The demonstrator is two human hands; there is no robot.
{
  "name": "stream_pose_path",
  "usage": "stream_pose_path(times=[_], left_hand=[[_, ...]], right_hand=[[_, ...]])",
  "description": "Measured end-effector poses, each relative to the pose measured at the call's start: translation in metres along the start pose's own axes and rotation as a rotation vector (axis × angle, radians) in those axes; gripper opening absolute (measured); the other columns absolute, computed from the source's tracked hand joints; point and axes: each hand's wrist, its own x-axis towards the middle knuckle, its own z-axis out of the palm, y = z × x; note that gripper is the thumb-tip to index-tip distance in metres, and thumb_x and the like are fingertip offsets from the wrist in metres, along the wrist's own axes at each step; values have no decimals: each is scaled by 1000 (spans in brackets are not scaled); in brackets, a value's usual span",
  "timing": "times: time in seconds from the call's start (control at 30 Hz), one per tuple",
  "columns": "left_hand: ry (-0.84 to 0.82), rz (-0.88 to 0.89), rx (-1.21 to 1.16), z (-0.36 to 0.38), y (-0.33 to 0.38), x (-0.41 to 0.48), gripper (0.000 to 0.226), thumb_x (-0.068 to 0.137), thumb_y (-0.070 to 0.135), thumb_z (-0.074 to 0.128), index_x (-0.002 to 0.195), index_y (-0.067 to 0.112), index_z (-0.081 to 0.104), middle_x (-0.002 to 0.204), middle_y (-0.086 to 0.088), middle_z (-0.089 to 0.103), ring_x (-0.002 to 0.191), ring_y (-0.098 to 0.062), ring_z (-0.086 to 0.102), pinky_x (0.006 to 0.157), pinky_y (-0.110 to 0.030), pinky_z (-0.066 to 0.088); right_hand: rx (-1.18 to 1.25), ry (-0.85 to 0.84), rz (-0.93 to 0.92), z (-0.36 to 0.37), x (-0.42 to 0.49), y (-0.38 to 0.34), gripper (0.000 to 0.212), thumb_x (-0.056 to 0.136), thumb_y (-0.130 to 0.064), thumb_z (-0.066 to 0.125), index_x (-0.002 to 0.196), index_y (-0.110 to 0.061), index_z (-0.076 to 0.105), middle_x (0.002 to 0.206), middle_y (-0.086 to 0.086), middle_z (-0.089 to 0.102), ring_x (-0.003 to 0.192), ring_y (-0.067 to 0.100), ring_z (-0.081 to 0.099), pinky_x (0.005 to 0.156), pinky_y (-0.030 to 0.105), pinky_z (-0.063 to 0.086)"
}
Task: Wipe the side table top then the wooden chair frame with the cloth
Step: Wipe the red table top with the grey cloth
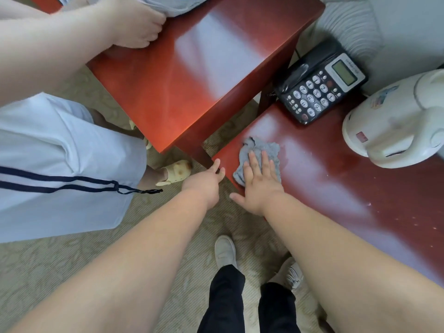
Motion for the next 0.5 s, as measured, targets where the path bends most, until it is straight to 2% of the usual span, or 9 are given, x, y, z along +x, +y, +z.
stream_pose_path(times=[0.1,0.13,0.23,0.27,0.37,0.5], left_hand=[[-8,-21,21,0,3,5,82,103,14,49,168,31,3,171,14,-25,156,-25,28,112,-49,47],[35,-27,42,0,6,5,78,103,18,49,169,27,7,174,10,-19,154,-28,29,112,-48,46],[311,-24,178,10,24,0,66,102,29,48,163,13,30,174,-10,15,146,-32,34,113,-44,37],[370,-12,169,16,30,0,67,101,31,49,163,12,31,173,-13,19,150,-33,30,118,-45,31],[384,34,31,26,43,2,77,101,30,50,168,22,12,176,-7,0,161,-34,7,130,-49,12],[376,29,-40,31,52,6,85,100,33,54,168,25,5,176,0,-9,162,-33,-1,130,-52,9]], right_hand=[[-14,32,-17,0,6,5,110,90,-83,27,161,-11,-17,164,14,-36,147,44,-38,126,57,-11],[-8,34,-36,9,-4,7,110,90,-83,27,160,-13,-20,163,12,-38,146,42,-40,126,56,-12],[5,0,-104,43,-53,13,106,91,-82,24,159,-18,-28,162,9,-42,144,35,-47,125,51,-16],[8,-27,-113,52,-67,16,104,92,-82,22,157,-20,-30,162,8,-42,143,33,-48,125,51,-16],[15,-63,-118,56,-72,29,98,93,-81,19,157,-27,-31,162,4,-42,144,29,-47,126,49,-16],[40,28,-93,25,-25,42,93,93,-82,16,160,-32,-23,165,0,-37,147,28,-43,126,49,-16]])
